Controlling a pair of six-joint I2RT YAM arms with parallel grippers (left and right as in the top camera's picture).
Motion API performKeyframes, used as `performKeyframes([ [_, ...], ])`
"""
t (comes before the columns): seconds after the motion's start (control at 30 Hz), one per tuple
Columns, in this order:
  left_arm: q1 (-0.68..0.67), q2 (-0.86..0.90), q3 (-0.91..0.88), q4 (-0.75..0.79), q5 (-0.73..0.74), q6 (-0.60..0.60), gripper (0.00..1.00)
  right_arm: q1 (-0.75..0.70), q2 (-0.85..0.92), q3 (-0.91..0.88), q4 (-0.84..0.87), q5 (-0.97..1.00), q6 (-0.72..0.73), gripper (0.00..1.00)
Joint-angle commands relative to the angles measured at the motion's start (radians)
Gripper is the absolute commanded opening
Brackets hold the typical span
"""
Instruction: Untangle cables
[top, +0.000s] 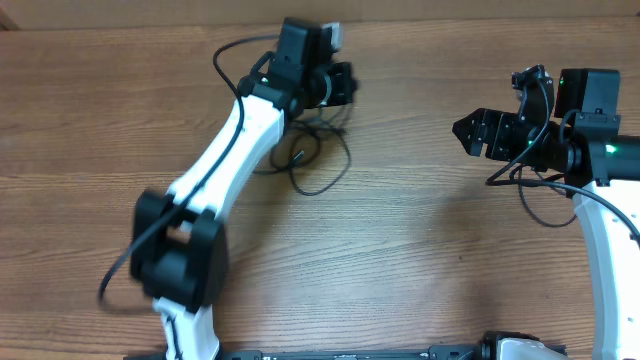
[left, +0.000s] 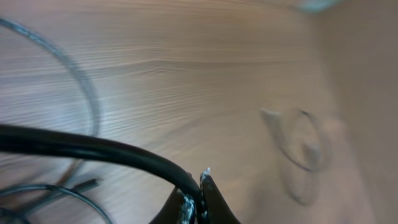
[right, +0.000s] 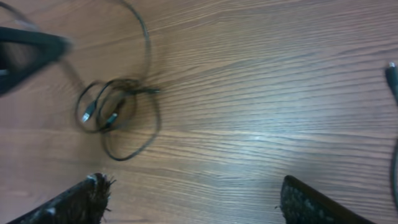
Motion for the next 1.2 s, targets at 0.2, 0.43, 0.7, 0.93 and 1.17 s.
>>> performKeyframes([
  [0.2, -0.215, -0.387, 0.040, -0.180, 0.086, 0.407, 0.04, 0.003, -0.021, 0.024, 0.007, -0.089, -0.028, 0.89],
  [0.43, -0.218, -0.506, 0.040, -0.166, 0.111, 0.407, 0.04, 0.018, -0.019, 0.023, 0.029, -0.365, -0.097, 0.89],
  [0.7, -0.218, -0.624, 0.040, 0.047, 0.157, 0.331, 0.04, 0.159, -0.012, 0.022, 0.107, -0.406, -0.113, 0.96],
  [0.93, -0.218, -0.637, 0.040, 0.181, 0.228, 0.242, 0.04, 0.250, -0.006, 0.018, 0.243, -0.406, -0.106, 0.98],
  [1.17, -0.221, -0.637, 0.040, 0.278, 0.232, 0.214, 0.04, 0.378, 0.012, 0.018, 0.333, -0.421, -0.106, 1.00],
])
